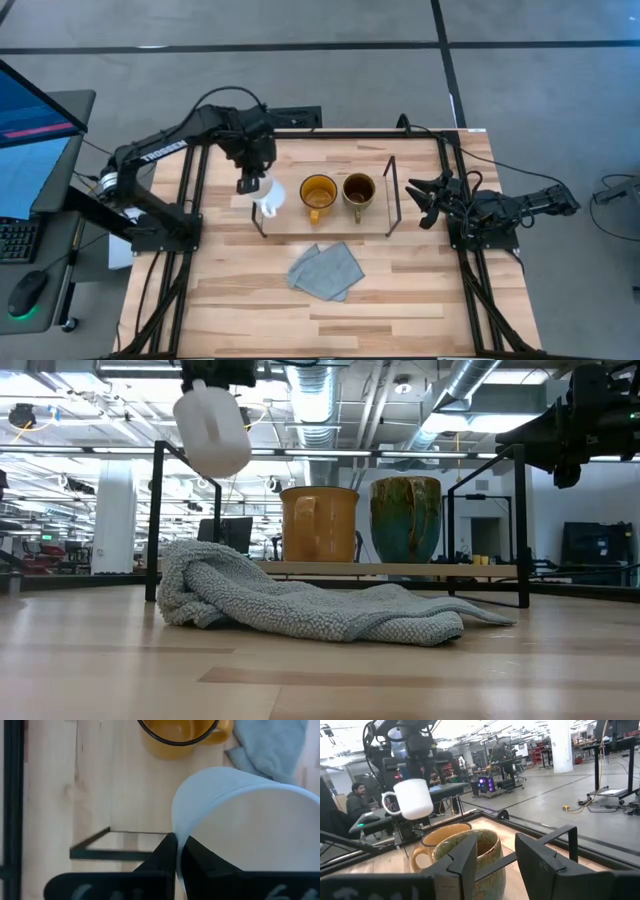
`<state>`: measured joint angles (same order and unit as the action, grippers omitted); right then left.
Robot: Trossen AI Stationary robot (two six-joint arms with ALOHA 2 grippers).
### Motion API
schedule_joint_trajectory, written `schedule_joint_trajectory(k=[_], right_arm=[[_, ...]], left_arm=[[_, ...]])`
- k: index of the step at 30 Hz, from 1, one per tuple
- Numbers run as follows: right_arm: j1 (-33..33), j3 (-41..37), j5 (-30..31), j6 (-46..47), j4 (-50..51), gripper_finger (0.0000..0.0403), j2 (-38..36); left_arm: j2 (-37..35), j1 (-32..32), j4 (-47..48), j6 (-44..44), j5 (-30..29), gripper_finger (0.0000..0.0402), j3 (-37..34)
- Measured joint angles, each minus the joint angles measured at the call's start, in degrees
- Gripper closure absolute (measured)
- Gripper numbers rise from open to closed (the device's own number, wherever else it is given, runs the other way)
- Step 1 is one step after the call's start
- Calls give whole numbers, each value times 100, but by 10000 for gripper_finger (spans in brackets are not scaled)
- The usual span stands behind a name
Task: Stack small to large cups/mugs on shelf
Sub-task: Put the white mug on the shelf
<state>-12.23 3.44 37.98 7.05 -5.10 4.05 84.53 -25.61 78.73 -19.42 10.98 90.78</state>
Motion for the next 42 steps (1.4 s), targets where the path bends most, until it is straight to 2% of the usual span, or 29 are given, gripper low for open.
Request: schedule_joint_trajectory(k=[14,24,36,42], right_arm=[[0,-2,0,2,-3,249,0],[0,0,0,0,11,249,0],[0,-2,0,0,56,249,2],[0,-2,0,0,95,249,4]], left_arm=[[851,-41,35,-426,-78,401,196],[857,-21,-49,-690,-417,401,210],[1183,107,-90,-628,-421,401,210],[1375,125,-91,-319,-482,401,205]])
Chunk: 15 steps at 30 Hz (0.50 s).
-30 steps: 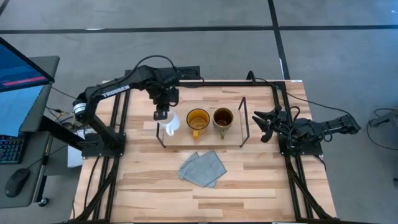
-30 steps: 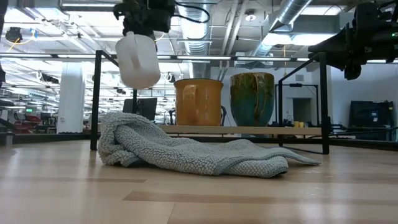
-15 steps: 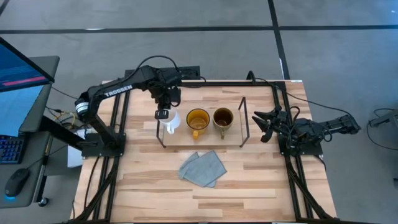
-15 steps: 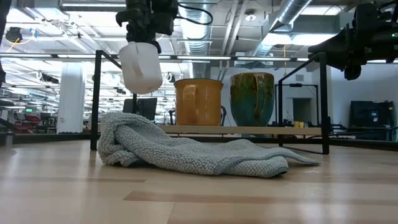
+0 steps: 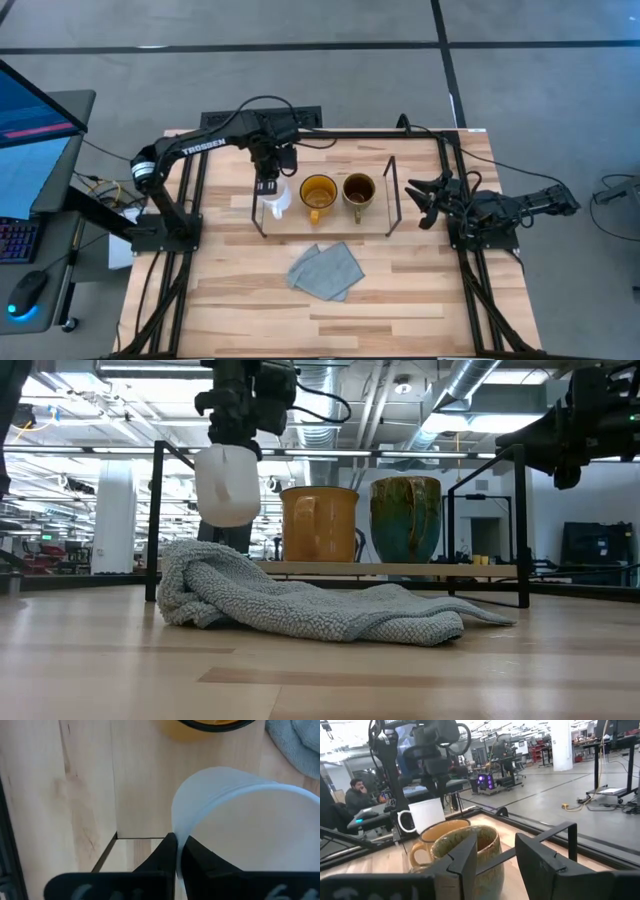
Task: Stack small to large cups/mugs on shelf
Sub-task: Put the white mug on the shelf
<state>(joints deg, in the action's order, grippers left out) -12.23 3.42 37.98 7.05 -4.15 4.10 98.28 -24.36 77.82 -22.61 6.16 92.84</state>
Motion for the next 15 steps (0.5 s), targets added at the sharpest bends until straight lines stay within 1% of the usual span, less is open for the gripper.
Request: schedule_joint_trajectory(k=[9,15], right_arm=[[0,0,0,1,181,249,1],[0,0,0,0,213,249,1]], left_arm=[[272,55,-32,80,-134,401,4],[313,81,-149,-22,-398,401,4]])
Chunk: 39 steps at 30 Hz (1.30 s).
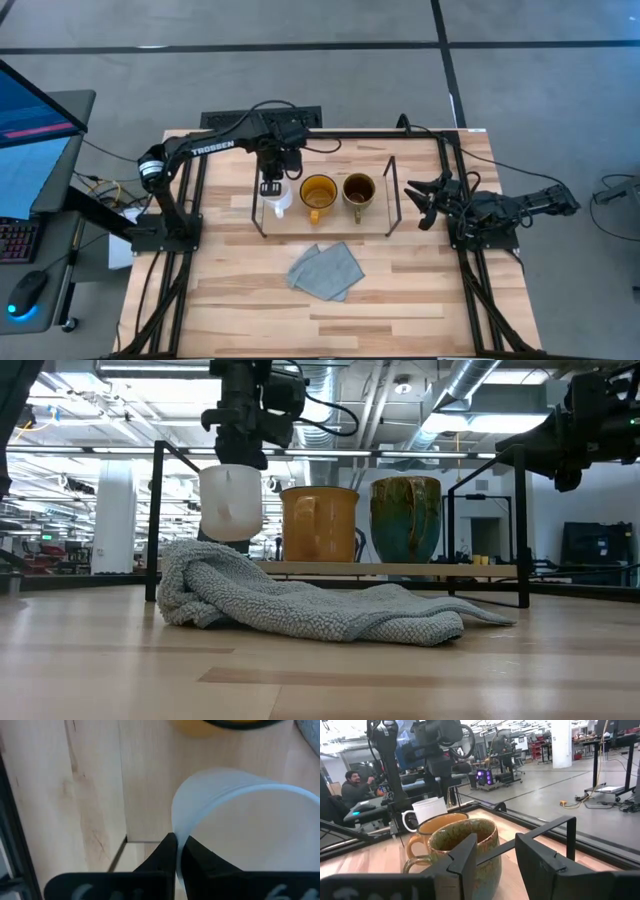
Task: Stack small to large cups/mugs on shelf
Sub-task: Put the white mug on the shelf
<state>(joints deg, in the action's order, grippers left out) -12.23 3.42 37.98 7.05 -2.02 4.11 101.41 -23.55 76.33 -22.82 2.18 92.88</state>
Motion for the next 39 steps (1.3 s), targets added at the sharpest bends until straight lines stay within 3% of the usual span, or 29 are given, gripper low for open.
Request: schedule_joint_trajectory(k=[39], right_arm=[[0,0,0,4,-11,249,-1]], left_arm=[[-2,52,-311,178,56,401,-225]])
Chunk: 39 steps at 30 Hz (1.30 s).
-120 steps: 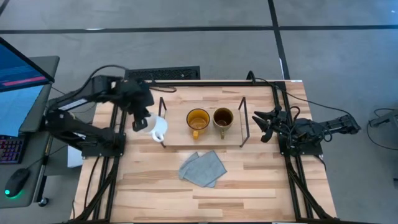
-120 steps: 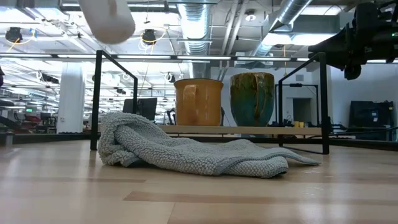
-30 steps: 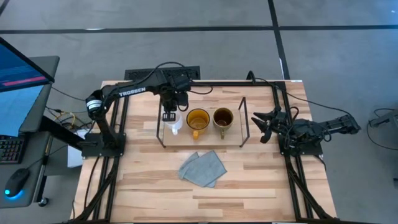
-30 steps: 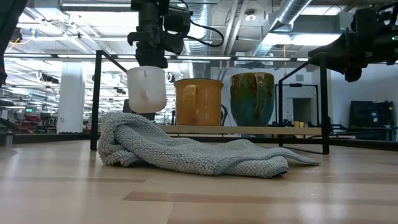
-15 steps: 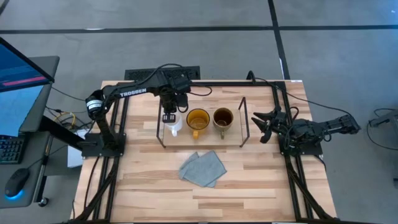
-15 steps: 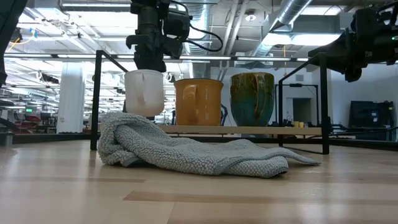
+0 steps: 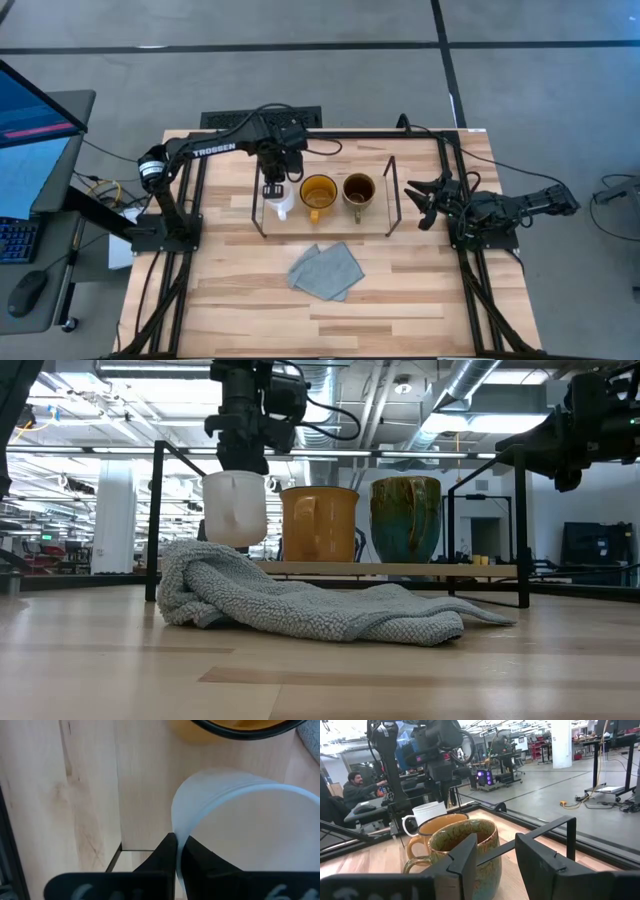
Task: Stack small to large cups/mugs on shelf
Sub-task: Put the white mug on the shelf
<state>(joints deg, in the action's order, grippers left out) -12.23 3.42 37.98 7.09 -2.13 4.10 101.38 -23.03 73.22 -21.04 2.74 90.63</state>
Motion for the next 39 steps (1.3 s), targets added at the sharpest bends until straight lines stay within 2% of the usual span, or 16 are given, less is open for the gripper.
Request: schedule_joint_trajectory(k=[26,39], right_arm=[[0,0,0,201,-2,249,2],[0,0,0,199,-4,249,2]], left_arm=[[0,161,76,115,142,401,0],[119,323,-49,-159,-92,401,1]])
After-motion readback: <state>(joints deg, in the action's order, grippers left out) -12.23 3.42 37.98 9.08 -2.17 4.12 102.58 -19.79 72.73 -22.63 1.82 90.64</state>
